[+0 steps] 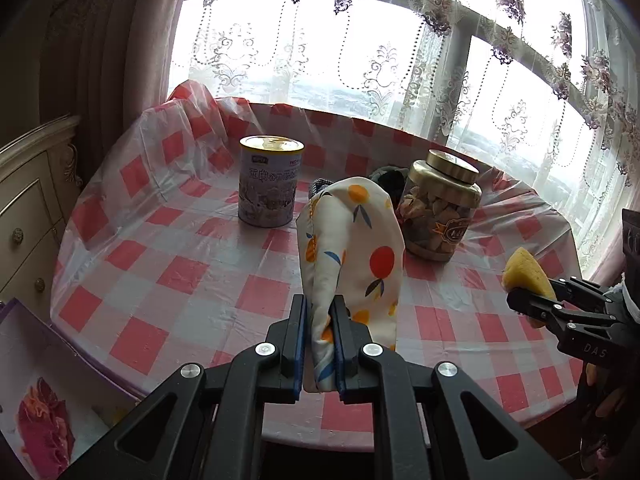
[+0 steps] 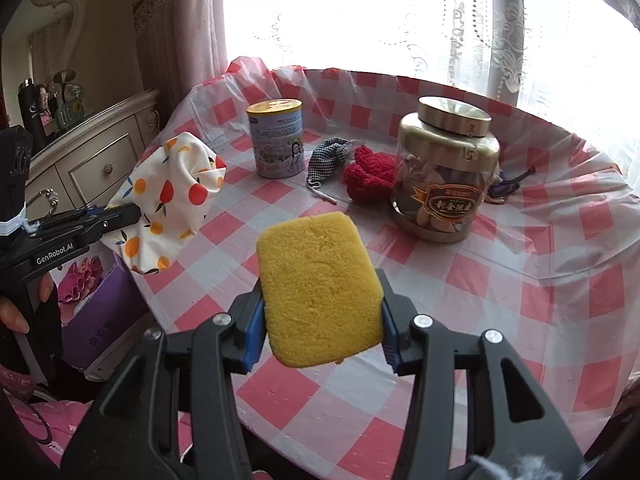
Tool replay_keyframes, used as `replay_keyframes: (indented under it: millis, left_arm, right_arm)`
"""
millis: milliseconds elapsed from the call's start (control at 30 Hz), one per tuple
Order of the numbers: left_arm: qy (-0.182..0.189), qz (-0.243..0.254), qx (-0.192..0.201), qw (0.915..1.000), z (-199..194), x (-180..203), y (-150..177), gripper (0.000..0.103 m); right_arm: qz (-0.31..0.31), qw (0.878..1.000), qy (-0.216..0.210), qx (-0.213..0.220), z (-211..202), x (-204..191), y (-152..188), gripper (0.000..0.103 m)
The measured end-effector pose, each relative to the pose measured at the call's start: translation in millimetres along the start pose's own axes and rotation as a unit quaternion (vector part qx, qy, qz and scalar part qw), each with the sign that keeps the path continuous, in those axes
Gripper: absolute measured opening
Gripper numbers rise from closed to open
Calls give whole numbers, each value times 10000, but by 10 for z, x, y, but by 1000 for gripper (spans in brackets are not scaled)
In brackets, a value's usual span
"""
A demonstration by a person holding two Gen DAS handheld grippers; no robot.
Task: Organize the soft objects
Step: 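Carry cloth and sponge to the white box and release both tools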
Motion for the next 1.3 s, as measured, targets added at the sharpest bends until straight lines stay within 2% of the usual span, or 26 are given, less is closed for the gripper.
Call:
replay_keyframes:
  millis: [333, 567, 800, 1033, 1167, 1300]
  left_arm:
    - [-145, -231, 133, 9995, -255, -269, 146, 13]
    - [-531, -686, 204, 9960, -463, -709, 342, 13]
    - [-1047, -1104, 426, 9874, -756, -1147, 466, 13]
    - [-1449, -1428, 587, 9773, -989, -1513, 574, 13]
    - [-1640, -1662, 617, 9704, -1086, -1706, 646, 13]
    - [-1995, -1822, 598, 9609, -1249, -1940, 742, 13]
  right_arm:
    - [-880, 9955, -308, 147, 31, -652, -259, 51]
    - [-1695, 9826, -721, 216, 101, -1347, -373, 51]
    - [-2637, 9557, -1270, 298, 94, -2150, -371, 51]
    - [-3239, 9261, -1916, 268, 18, -2819, -280, 52]
    - [-3549, 9093, -2162, 213, -6, -3121, -185, 52]
    - [-3904, 8923, -2259, 203, 11, -3381, -66, 52]
Point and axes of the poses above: each gripper's, at about its wrist camera, not at the fingertips, and z roughly the way its jaws point, x to its right, y to its underside, the point moved 4 cm from there along z, roughly the way its jaws point, and after that the axes turned 8 degrees about y, right-handed, at the moved point
